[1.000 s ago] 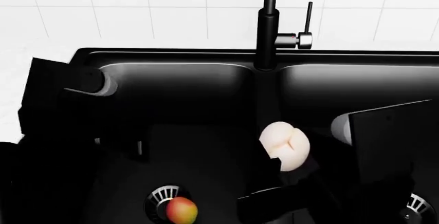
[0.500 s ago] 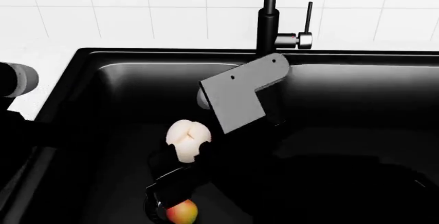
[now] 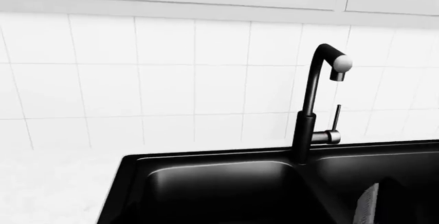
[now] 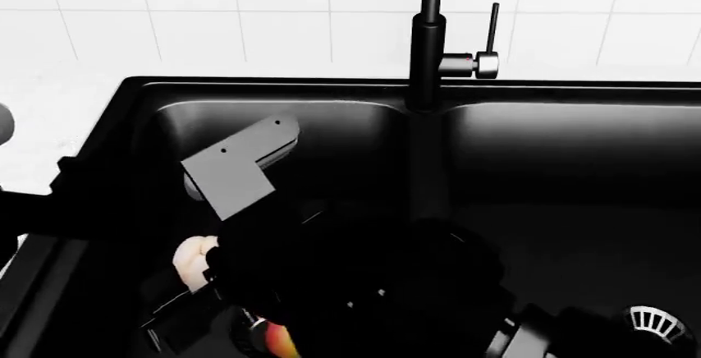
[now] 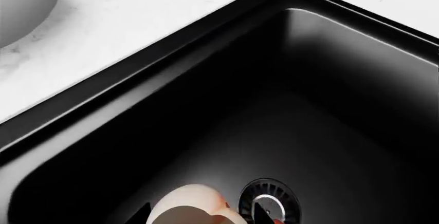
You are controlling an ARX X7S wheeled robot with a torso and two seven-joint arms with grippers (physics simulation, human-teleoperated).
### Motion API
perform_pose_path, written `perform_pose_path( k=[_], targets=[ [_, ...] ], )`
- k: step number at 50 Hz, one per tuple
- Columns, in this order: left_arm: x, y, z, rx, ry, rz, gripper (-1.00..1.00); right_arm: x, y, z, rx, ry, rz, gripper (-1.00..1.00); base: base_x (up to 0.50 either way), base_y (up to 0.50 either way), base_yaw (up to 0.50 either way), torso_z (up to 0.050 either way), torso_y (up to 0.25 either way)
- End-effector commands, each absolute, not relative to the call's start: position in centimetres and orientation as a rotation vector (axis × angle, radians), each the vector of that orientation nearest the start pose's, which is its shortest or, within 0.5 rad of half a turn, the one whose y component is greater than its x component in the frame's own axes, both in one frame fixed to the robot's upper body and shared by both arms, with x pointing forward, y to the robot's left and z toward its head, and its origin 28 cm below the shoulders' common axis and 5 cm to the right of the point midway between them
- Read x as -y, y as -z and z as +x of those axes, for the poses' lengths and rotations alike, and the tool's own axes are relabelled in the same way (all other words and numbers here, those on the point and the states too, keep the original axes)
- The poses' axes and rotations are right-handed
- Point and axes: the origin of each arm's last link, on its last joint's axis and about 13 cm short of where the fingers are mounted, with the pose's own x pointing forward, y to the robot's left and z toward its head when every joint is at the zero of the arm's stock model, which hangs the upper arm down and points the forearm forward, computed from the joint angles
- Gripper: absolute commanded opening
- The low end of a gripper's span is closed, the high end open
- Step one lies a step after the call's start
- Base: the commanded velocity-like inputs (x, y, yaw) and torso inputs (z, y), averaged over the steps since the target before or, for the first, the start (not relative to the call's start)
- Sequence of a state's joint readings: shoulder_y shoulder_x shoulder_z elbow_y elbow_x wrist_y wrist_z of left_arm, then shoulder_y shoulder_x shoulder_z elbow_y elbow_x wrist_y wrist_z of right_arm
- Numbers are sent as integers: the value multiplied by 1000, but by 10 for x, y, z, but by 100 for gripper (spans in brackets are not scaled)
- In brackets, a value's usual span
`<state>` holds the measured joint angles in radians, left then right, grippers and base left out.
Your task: There is a mixed pile of frozen fruits and vegetables on the counter. Locate all the frozen vegetables and place the items in a bowl on the counter. Take all the frozen fruits and defrost them in a running sink.
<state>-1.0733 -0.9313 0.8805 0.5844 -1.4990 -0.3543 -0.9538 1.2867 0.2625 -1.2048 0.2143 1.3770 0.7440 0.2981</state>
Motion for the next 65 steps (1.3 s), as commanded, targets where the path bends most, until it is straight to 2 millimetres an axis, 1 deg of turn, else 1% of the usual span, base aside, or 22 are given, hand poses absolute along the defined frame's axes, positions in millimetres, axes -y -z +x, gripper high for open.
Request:
perform_pose_path(
  k=[1,5,13,15,28,29,34,39,43,46,49,55,60,65],
  targets=[
    [-220,-255,223,10,146,-6,100,-17,-172,332,-576,-787,-194,-100,0,0,0,0,0],
    [-219,-255,225,10,149,-8,100,-18,-156,332,-594,-774,-176,-100,0,0,0,0,0],
    [-219,-254,224,7,158,-4,100,-18,-146,331,-624,-765,-153,-100,0,0,0,0,0],
    [-218,-253,225,4,159,-2,100,-19,-141,329,-642,-769,-145,-100,0,0,0,0,0],
    [-217,-251,227,-1,164,4,100,-21,-149,331,-637,-766,-116,-100,0,0,0,0,0],
    [-217,-251,227,-1,164,4,100,-20,-150,331,-633,-762,-117,100,0,0,0,0,0],
    [-216,-252,226,1,175,4,100,-20,-152,330,-625,-747,-118,100,0,0,0,0,0],
    [-214,-251,227,1,197,-11,100,-18,-163,326,-591,-755,-112,100,0,0,0,0,0],
    [-212,-250,231,-2,192,-7,100,-14,-173,326,-550,-735,-72,100,0,0,0,0,0],
    [-213,-250,230,-1,196,-14,100,-8,-185,324,-509,-720,-44,100,0,0,0,0,0],
    [-215,-251,229,2,187,-20,100,0,-201,320,-449,-702,-20,100,0,0,0,0,0],
    [-218,-256,224,20,176,-36,100,19,-216,316,-384,-645,-3,100,0,0,0,0,0],
    [-217,-254,229,18,166,-37,100,30,-221,316,-358,-602,15,100,0,0,0,0,0],
    [-216,-253,230,16,166,-36,100,42,-221,310,-334,-572,18,100,0,0,0,0,0]
  ],
)
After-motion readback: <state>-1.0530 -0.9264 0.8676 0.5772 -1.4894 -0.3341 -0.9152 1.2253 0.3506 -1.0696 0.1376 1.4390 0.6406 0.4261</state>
